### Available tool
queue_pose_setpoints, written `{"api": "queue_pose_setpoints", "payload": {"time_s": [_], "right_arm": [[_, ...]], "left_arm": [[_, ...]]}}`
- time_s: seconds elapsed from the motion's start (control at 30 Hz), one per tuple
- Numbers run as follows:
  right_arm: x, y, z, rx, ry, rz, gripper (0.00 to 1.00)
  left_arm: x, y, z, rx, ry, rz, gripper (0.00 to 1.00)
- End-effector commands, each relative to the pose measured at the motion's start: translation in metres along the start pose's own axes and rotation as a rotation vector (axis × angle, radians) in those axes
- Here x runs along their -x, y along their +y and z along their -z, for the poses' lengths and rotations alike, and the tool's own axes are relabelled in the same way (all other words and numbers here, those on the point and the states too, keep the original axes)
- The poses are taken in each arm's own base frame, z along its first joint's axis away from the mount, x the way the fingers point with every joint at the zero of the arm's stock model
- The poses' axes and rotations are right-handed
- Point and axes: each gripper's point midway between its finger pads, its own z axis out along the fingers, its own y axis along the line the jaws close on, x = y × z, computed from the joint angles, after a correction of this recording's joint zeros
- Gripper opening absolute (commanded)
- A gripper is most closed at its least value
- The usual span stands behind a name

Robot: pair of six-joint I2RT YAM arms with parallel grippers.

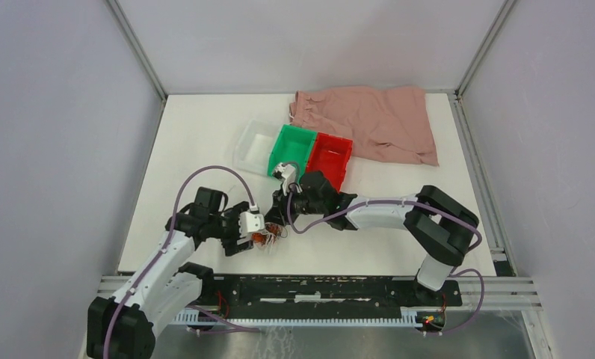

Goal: Untangle the cables
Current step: Untie the cable.

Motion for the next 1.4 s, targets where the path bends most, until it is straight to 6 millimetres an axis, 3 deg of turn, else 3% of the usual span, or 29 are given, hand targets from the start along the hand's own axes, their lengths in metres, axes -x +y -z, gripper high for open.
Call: {"api": "queue_pose_setpoints", "payload": {"time_s": [0.0,0.2,0.37,0.57,0.77,0.9,1.0,1.13,1.23,1.37], "right_arm": [[0.048,0.009,0.016,-0.015,-0.174,0.022,0.35],[0.059,0.002,0.023,-0.033,-0.228,0.016,0.45],[0.064,-0.001,0.022,-0.03,-0.245,0.016,0.49],[0.065,0.001,0.023,-0.019,-0.254,0.012,0.5],[0.064,0.001,0.03,-0.022,-0.263,0.021,0.52],[0.066,0.005,0.035,-0.005,-0.28,0.046,0.66],[0.072,0.012,0.039,0.02,-0.301,0.07,0.73],[0.083,0.027,0.039,0.086,-0.312,0.104,0.73],[0.092,0.04,0.04,0.146,-0.323,0.12,0.72],[0.108,0.056,0.045,0.204,-0.366,0.126,0.74]], "left_arm": [[-0.005,0.037,-0.003,0.154,0.053,0.007,0.85],[-0.024,0.044,0.004,0.224,0.148,-0.038,0.72],[-0.024,0.042,0.01,0.259,0.141,-0.057,0.59],[0.0,0.04,0.002,0.226,0.015,-0.056,0.51],[0.003,0.046,-0.005,0.202,0.006,-0.046,0.29],[0.007,0.06,0.001,0.255,0.016,-0.063,0.06],[0.033,0.08,0.022,0.349,-0.032,-0.101,0.03],[0.089,0.092,0.061,0.422,-0.173,-0.147,0.03],[0.127,0.085,0.085,0.403,-0.287,-0.143,0.03],[0.159,0.064,0.104,0.336,-0.393,-0.183,0.03]]}}
